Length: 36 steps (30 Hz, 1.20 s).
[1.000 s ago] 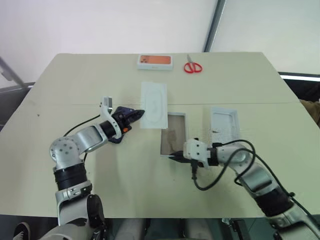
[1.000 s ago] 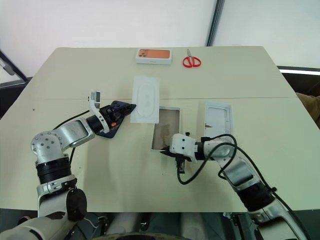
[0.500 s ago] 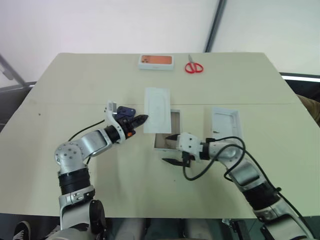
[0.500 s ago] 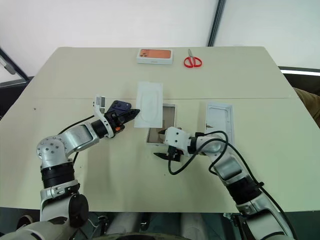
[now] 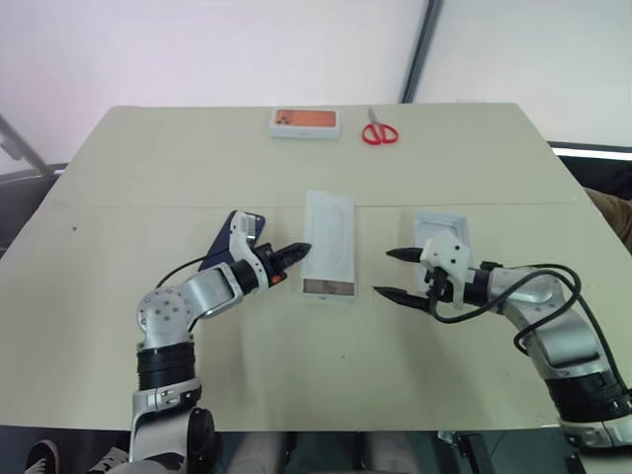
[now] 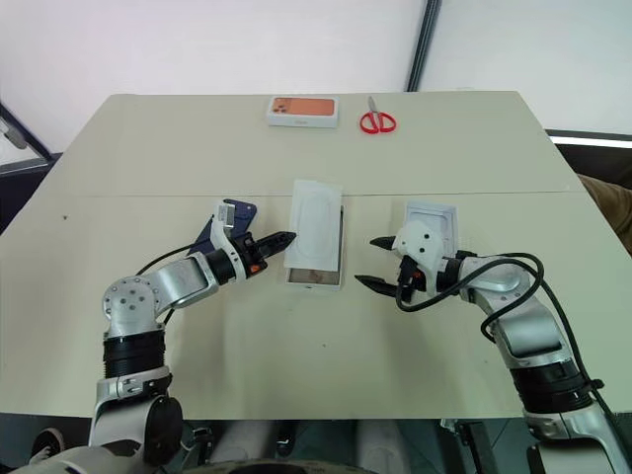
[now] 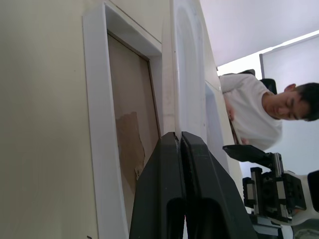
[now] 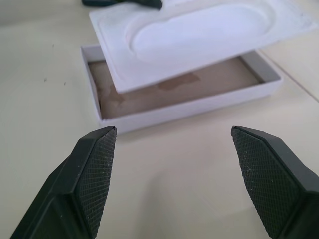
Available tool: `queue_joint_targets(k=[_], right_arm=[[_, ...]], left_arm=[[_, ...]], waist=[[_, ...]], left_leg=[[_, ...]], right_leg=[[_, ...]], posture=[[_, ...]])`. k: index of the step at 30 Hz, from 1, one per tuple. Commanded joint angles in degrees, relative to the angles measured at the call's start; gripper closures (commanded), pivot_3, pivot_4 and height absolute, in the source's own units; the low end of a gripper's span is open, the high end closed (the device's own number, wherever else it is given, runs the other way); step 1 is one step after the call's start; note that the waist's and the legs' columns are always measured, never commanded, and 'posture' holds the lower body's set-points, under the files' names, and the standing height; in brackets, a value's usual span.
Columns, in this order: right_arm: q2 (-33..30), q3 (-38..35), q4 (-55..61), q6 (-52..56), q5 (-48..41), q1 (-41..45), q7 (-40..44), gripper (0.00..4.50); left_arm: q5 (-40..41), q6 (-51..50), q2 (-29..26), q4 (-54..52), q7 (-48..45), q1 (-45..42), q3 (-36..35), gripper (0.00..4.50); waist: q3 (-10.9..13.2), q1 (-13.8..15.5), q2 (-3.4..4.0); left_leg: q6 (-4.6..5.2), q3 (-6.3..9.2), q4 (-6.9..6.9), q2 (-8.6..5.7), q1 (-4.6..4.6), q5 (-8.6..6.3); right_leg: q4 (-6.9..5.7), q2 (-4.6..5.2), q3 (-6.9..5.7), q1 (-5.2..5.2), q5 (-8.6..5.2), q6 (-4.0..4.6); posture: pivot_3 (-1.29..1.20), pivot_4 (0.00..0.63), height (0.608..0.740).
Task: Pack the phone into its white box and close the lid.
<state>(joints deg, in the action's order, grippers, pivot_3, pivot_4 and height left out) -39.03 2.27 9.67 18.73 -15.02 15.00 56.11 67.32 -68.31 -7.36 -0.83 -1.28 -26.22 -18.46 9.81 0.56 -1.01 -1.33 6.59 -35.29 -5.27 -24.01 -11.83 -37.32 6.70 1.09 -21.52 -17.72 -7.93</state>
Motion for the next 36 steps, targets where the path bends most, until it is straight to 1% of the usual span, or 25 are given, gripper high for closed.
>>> queue_joint_targets(k=[1,6,9,12,13,14,16,23,27,28,29,30,31,32,35,36], right_arm=[[0.36,-0.30,1.37,-1.37,-0.21,0.16,-0.62,0.66],[0.41,-0.21,1.25,-1.95,-0.08,0.20,-1.11,0.66],[0.41,-0.22,0.99,-2.04,-0.08,0.48,-1.34,0.60],[0.35,-0.14,0.44,-2.51,0.13,0.46,-1.43,0.60],[0.34,-0.14,0.30,-2.61,0.15,0.45,-1.46,0.60],[0.37,-0.13,0.17,-2.69,0.19,0.50,-1.54,0.60],[0.49,-0.01,-0.05,-2.91,0.29,0.58,-1.69,0.60],[2.54,0.28,-0.26,-2.07,-0.51,2.72,-2.85,0.60],[5.32,-0.67,1.31,1.92,-4.27,5.33,-3.87,0.60],[6.69,-0.91,1.72,3.62,-5.81,6.40,-4.69,0.60],[7.80,-0.76,2.03,4.59,-6.49,7.30,-5.46,1.16],[8.52,-0.11,2.29,4.94,-6.47,7.94,-5.82,1.51],[9.16,1.61,2.15,4.16,-4.65,8.60,-6.49,1.95],[9.68,3.39,1.61,3.47,-2.45,9.24,-7.34,2.55],[12.13,9.31,-1.13,1.05,3.69,11.00,-9.97,4.11],[13.37,11.02,-2.44,0.81,5.73,11.74,-11.45,4.46]], left_arm=[[-0.51,0.68,-0.53,-0.71,-1.32,0.10,0.71,4.50],[0.00,-0.68,-0.46,-0.99,-1.42,0.10,1.61,4.50],[-0.22,-0.53,-0.58,-1.05,-1.55,0.08,1.98,3.61],[-0.64,-0.28,-0.80,-2.08,-1.24,0.17,2.50,2.20],[-0.62,-0.47,-0.99,-2.42,-1.26,0.19,2.66,1.70],[-0.48,-0.38,-1.04,-2.70,-1.28,0.18,2.58,1.11],[0.58,-0.59,-0.90,-2.81,-0.79,0.01,1.94,0.16],[3.29,-1.62,-2.03,-5.14,-1.30,-1.62,1.63,0.16],[0.85,0.01,-6.13,-8.80,-6.40,-1.01,3.71,0.16],[-2.10,2.56,-8.64,-10.31,-9.82,-0.33,5.25,0.16],[-6.00,6.19,-11.34,-11.83,-13.63,0.59,7.20,0.09],[-9.22,9.35,-13.63,-12.72,-17.13,1.47,8.76,0.09],[-11.66,11.22,-16.16,-12.21,-20.30,2.32,10.06,0.09],[-14.57,13.82,-18.32,-11.46,-22.80,3.11,11.37,0.09],[-22.32,22.96,-23.37,-9.11,-30.24,5.30,13.19,0.09],[-24.52,25.89,-24.73,-8.58,-32.41,6.15,13.40,0.09]], waist=[[0.00,0.07,0.00],[0.00,0.12,0.00],[0.00,0.10,0.00],[0.00,0.06,0.00],[0.00,0.06,0.00],[0.00,0.07,0.00],[0.00,0.08,0.00],[0.00,-0.01,0.00],[0.00,-0.19,0.01],[0.00,-0.30,0.01],[0.00,-0.40,0.02],[0.01,-0.51,0.03],[0.00,-0.72,0.03],[0.00,-0.87,0.06],[0.00,-1.19,0.06],[0.00,-1.23,0.07]], left_leg=[[0.00,0.00,-0.01,-0.01,0.00,0.00],[0.00,0.00,-0.02,-0.02,0.00,0.00],[0.00,0.00,-0.02,-0.01,0.00,0.00],[0.00,0.00,-0.01,-0.01,0.00,0.00],[0.00,0.00,-0.01,-0.01,0.00,0.00],[0.00,0.00,-0.01,-0.01,0.00,0.00],[0.00,0.01,-0.01,-0.01,0.00,0.00],[0.00,0.01,-0.01,-0.01,0.00,0.00],[-0.04,0.00,0.02,0.00,0.00,0.02],[-0.04,0.01,0.04,0.01,0.00,0.02],[-0.08,0.00,0.05,0.01,0.00,0.04],[-0.14,-0.01,0.06,0.02,0.00,0.08],[-0.20,-0.01,0.09,0.01,0.00,0.12],[-0.26,-0.03,0.14,0.02,0.01,0.15],[-0.24,-0.02,0.18,0.01,0.00,0.14],[-0.21,-0.02,0.20,0.01,0.00,0.12]], right_leg=[[0.00,0.00,0.00,0.01,0.00,0.00],[0.00,0.01,-0.01,0.02,0.00,0.00],[0.00,0.01,-0.01,0.02,0.00,0.00],[0.00,0.01,-0.01,0.01,0.00,0.00],[0.00,0.01,-0.01,0.01,0.00,0.00],[0.00,0.01,-0.01,0.01,0.00,0.00],[0.00,0.01,-0.01,0.01,0.00,0.00],[0.00,0.01,0.00,0.00,0.00,0.00],[0.00,-0.01,0.00,-0.01,0.00,0.00],[0.00,-0.02,0.00,-0.02,0.00,0.00],[0.00,-0.02,0.00,-0.03,0.00,0.00],[0.00,-0.03,0.02,-0.03,0.00,0.01],[0.01,-0.03,0.03,-0.06,0.00,0.02],[0.01,-0.03,0.05,-0.08,0.00,0.03],[0.02,-0.02,0.05,-0.11,-0.01,0.04],[0.02,-0.02,0.06,-0.12,-0.01,0.04]], posture=[[0.00,0.150,0.740],[0.00,0.150,0.740],[0.00,0.150,0.740],[0.00,0.150,0.740],[0.00,0.150,0.740],[0.00,0.150,0.740],[0.00,0.150,0.740],[0.00,0.150,0.740],[0.00,0.150,0.740],[0.00,0.150,0.740],[0.00,0.150,0.740],[0.00,0.150,0.740],[0.00,0.150,0.740],[0.00,0.150,0.740],[0.00,0.150,0.740],[0.00,0.150,0.740]])
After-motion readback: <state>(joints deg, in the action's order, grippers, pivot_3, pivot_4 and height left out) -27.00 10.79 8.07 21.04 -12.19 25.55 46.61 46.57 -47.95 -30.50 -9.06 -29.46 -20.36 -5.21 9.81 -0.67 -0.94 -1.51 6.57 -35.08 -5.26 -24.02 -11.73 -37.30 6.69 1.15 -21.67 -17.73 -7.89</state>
